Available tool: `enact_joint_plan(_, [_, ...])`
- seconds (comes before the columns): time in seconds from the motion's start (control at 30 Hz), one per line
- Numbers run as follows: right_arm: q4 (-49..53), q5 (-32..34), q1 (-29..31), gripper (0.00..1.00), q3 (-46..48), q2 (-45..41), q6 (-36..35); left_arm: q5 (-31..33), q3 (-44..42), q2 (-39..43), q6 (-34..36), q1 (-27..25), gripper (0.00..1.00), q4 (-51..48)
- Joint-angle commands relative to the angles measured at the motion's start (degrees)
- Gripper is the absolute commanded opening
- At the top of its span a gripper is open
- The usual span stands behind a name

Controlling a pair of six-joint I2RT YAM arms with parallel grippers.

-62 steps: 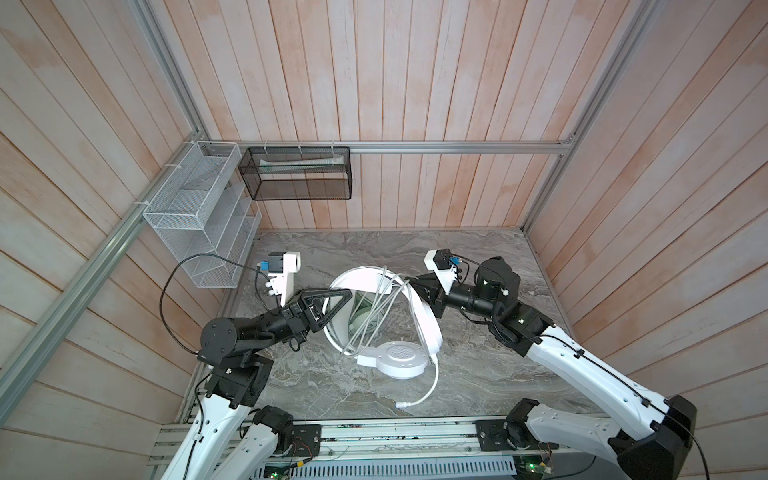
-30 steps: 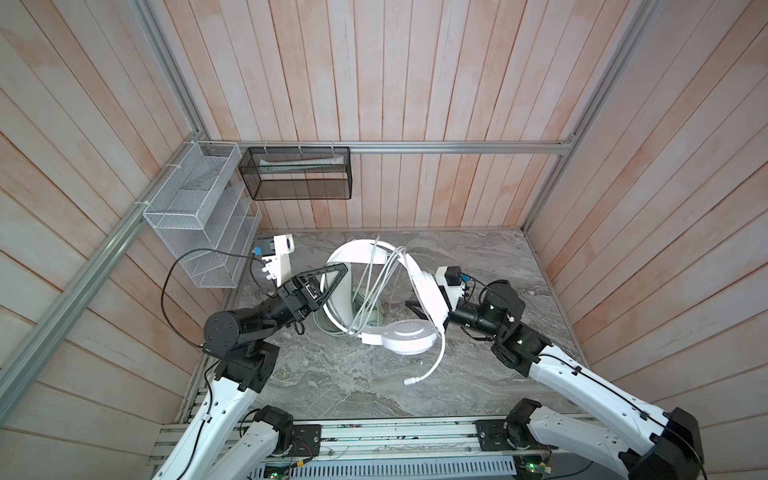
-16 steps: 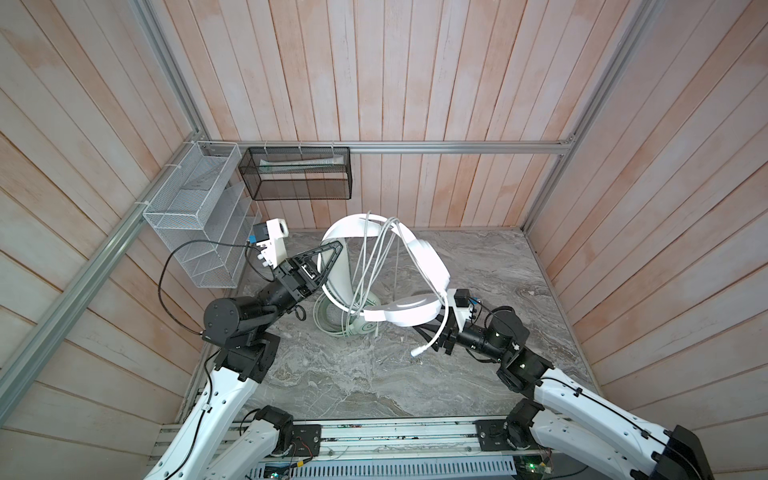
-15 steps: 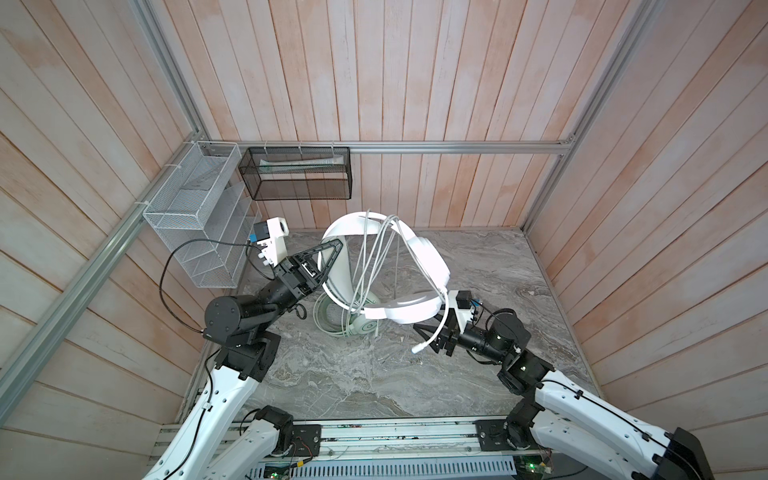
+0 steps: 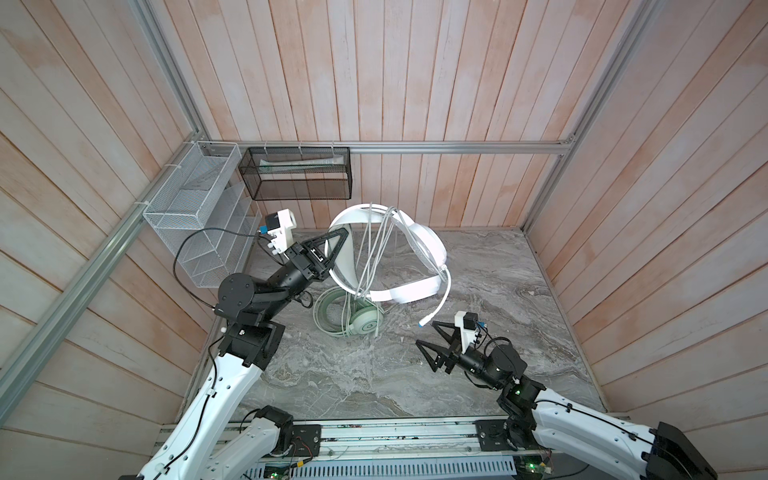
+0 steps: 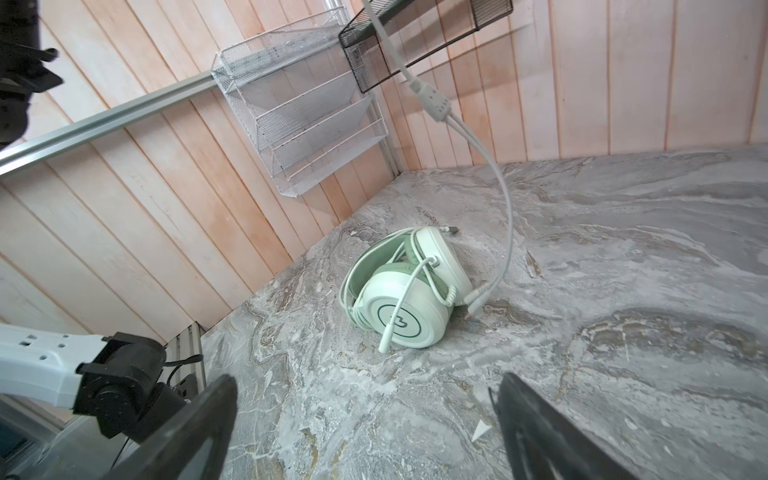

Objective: Wrap the headphones

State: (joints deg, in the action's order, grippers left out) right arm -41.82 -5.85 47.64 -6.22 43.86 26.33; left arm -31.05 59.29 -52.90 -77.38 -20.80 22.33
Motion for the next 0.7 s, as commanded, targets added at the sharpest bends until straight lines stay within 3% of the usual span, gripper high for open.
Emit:
enact_joint_plan(0.0, [-6.4,6.5,0.5,0.98,2.0,1.5,4.0,1.1,3.5,0.8,1.6,-0.2,0.00,0.4])
enact_joint_plan(0.13, [-8.1,7.0,0.5,0.98,1.5,5.9,6.8,0.3,1.9,0.1,-0.1,-0.2,0.00,6.1])
enact_joint_plan(0.43, [-18.0,5.9,0.9,1.00,0.3,16.1,9.2,0.7,2.6,0.3,1.2,-0.2,0.00,4.4])
enact_joint_plan(0.67, [-23.5,4.1,1.2,0.96,-3.0,25.6,9.6,0.9,2.4,0.8,1.4,-0.3,0.00,4.1])
